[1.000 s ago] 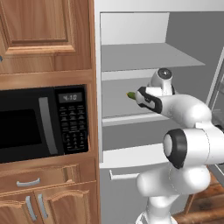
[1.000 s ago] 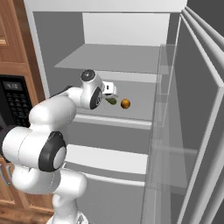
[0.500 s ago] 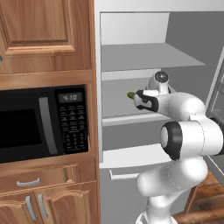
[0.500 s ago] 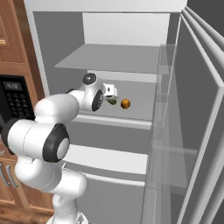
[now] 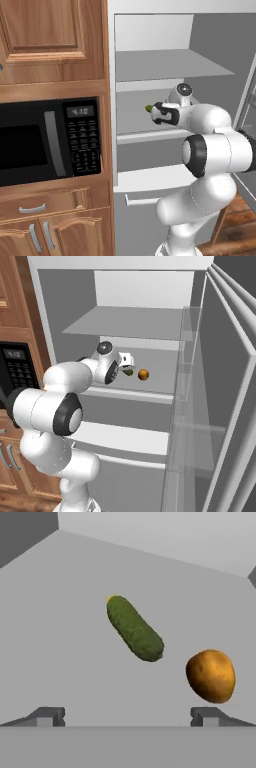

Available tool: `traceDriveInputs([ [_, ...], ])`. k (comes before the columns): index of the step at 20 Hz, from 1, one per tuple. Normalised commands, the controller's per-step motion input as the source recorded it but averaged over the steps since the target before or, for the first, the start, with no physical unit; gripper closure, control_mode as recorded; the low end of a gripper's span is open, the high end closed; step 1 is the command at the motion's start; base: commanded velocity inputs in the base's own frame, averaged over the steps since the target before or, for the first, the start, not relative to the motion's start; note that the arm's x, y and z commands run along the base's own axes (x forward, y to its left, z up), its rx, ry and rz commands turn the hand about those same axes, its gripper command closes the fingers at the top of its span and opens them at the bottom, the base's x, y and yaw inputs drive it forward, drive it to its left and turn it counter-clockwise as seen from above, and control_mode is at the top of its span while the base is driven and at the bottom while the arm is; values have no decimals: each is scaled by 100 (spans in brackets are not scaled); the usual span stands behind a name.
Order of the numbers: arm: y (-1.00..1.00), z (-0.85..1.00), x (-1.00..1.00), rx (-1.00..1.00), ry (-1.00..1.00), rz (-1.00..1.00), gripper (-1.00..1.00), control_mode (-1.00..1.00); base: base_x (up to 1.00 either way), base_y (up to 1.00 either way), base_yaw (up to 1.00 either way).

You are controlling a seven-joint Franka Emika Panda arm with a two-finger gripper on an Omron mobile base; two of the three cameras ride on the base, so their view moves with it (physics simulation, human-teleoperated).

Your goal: Pick cucumber from the fridge and place it on the plate on the counter.

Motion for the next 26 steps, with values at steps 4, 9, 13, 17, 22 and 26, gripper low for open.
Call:
traceDriveInputs([
  [4,0,-12,27,-6,0,11,-100,-100,0,0,0],
  [9,0,-9,41,-6,3,6,-100,-100,0,0,0],
  [13,0,-7,46,-2,7,3,-100,-100,0,0,0],
  [17,0,-7,47,0,7,4,-100,-100,0,0,0],
  [22,0,-27,40,0,2,4,-100,-100,0,0,0],
  [26,0,-26,39,0,0,3,-100,-100,0,0,0],
])
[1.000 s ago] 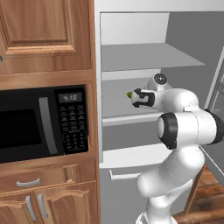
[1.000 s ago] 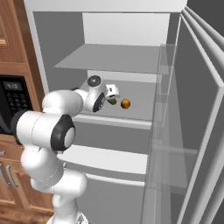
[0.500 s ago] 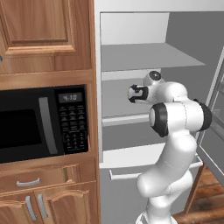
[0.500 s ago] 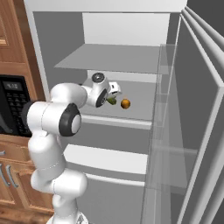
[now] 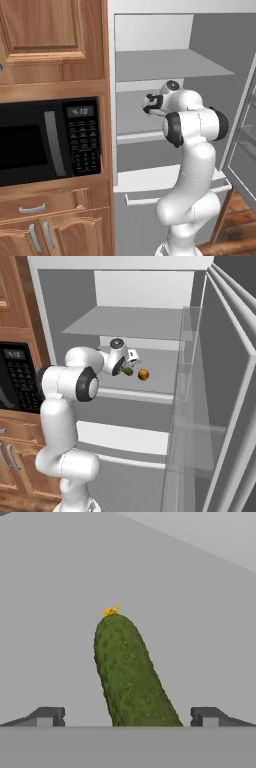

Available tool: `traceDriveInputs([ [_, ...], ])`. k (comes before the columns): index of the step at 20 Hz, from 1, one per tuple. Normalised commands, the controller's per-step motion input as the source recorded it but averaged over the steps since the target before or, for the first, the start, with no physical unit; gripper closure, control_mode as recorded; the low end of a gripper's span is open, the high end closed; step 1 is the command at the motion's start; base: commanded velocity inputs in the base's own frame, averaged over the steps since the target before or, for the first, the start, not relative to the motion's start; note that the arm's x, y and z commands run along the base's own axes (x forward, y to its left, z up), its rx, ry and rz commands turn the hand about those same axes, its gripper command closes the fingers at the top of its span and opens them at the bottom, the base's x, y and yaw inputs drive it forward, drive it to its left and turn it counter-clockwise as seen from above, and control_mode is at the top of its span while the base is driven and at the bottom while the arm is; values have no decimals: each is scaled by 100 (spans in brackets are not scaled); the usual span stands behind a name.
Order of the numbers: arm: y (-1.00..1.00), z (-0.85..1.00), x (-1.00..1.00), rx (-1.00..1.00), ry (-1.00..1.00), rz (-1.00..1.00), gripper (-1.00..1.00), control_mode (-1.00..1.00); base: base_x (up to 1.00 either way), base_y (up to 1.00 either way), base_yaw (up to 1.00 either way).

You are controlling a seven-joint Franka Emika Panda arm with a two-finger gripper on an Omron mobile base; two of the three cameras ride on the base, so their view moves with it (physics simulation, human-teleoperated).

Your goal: Pick cucumber from the fridge and place it on the plate on the counter.

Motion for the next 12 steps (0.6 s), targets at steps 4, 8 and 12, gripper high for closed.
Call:
traceDriveInputs([
  [4,0,-23,31,0,0,4,-100,-100,0,0,0],
  [8,-5,-4,18,0,1,3,-100,-100,0,0,0],
  [12,-1,-8,11,0,6,0,-100,-100,0,0,0],
])
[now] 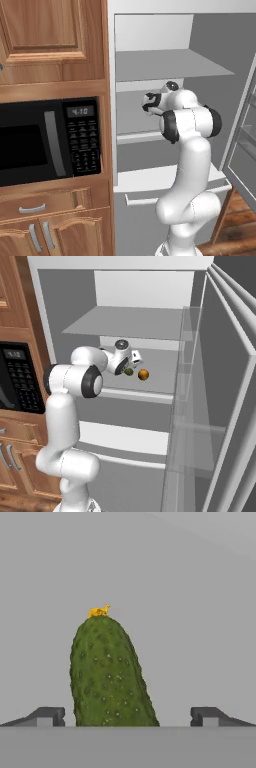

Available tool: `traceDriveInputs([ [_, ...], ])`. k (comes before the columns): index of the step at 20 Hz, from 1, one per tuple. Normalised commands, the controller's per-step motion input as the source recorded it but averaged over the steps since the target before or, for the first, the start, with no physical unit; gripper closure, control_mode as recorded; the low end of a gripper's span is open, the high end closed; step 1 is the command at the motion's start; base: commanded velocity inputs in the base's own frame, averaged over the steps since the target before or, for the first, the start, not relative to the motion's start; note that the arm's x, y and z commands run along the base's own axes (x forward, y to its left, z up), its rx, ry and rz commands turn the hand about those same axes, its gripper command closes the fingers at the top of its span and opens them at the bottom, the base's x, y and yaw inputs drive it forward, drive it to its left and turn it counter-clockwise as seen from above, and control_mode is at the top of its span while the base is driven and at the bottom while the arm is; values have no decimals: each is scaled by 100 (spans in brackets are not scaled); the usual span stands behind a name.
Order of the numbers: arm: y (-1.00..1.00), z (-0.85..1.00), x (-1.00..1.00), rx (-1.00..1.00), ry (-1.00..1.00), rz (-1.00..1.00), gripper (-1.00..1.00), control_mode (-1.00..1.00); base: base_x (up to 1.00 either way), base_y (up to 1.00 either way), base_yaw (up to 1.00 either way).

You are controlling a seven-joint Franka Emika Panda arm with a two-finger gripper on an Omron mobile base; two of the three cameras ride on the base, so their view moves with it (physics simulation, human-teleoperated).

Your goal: Pick cucumber from the fridge and place it on the plate on the counter.

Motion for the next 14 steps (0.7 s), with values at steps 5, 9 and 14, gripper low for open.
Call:
traceDriveInputs([
  [5,0,-10,0,1,11,0,100,-100,0,0,0],
  [9,3,-17,0,1,9,1,100,-100,0,0,0],
  [14,15,-18,0,1,6,0,100,-100,0,0,0],
])
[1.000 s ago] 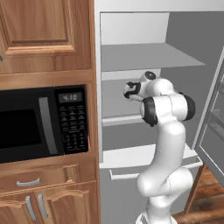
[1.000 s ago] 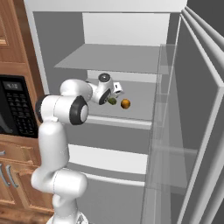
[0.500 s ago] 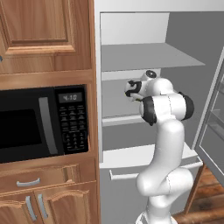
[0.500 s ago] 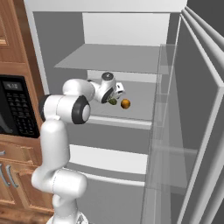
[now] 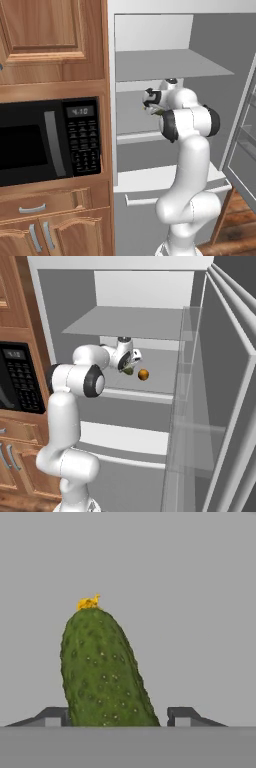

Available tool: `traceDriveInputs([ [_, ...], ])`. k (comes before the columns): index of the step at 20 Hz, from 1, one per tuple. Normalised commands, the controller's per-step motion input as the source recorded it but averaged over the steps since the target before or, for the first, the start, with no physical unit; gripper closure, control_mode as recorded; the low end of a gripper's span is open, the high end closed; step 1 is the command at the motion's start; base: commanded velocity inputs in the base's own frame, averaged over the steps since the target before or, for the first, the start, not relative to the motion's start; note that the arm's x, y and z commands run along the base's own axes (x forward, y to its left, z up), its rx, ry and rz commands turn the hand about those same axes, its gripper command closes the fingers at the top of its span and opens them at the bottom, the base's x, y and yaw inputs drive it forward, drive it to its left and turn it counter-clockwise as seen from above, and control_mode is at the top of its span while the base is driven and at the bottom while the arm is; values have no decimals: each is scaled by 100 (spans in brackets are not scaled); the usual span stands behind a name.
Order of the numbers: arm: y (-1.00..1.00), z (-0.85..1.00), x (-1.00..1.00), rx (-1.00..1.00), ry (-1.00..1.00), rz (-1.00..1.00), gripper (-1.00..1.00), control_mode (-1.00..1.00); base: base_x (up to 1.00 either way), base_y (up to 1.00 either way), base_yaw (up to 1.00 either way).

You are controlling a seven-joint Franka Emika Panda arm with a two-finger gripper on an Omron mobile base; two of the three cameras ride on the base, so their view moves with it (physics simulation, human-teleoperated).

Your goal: Pick cucumber from the fridge and place it on the plate on the counter.

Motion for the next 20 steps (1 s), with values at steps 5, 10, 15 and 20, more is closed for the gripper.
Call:
traceDriveInputs([
  [5,13,-11,-10,2,-1,0,100,-100,0,0,0],
  [10,0,-40,0,12,-18,0,100,-100,0,0,0],
  [15,1,-26,9,4,-22,0,100,-100,0,0,0],
  [20,3,4,-8,0,-4,-1,100,-100,0,0,0],
])
